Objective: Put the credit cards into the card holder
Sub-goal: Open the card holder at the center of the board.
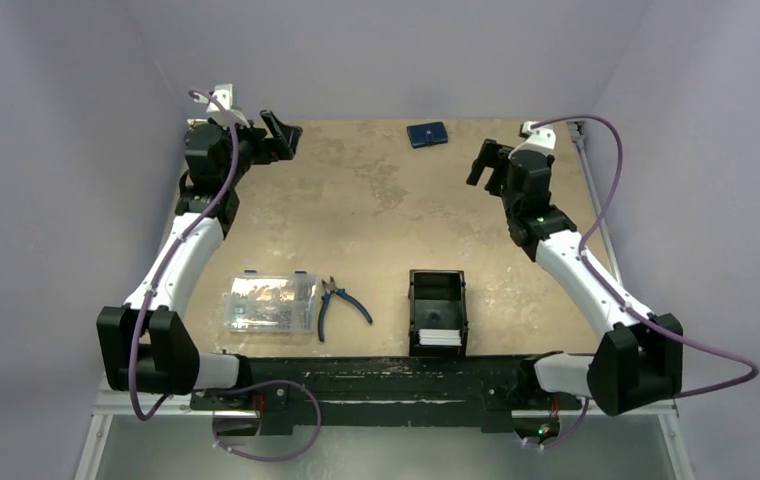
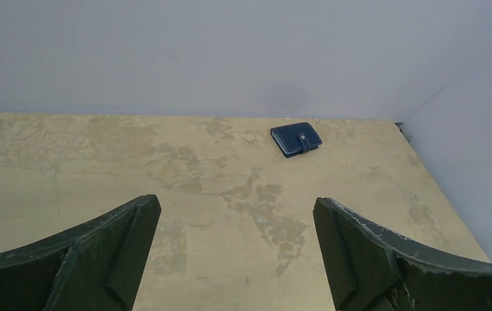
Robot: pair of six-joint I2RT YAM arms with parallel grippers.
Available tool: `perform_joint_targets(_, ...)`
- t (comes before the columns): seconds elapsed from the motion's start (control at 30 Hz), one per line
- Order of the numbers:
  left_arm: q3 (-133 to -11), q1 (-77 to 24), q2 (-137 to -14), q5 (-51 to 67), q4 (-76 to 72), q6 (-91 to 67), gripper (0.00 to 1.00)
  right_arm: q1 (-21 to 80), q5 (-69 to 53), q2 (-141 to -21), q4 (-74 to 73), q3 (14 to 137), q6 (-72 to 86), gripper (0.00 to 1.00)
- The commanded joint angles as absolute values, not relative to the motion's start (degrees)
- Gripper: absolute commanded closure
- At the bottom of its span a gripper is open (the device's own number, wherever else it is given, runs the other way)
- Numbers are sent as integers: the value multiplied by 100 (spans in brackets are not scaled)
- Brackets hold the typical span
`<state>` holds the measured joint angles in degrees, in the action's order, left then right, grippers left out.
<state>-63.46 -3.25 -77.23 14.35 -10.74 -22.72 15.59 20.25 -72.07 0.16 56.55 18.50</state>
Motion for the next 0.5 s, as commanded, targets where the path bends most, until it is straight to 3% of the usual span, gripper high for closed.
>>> perform_joint_targets(0.0,-6493,-408,-7751,1597,-1425,-2194,2,1543,1197,-7498,789,5706,2506,1)
perform_joint_targets(0.23,-6521,-480,-7967,1884,-1442,-2289,2,1343,280,-9017,1120,6683,3213,1)
perform_joint_targets(0.47,-6565,-716,-8206,2045,-1450,-2355,3,576,-1462,-10775,2422,7257,4764,1)
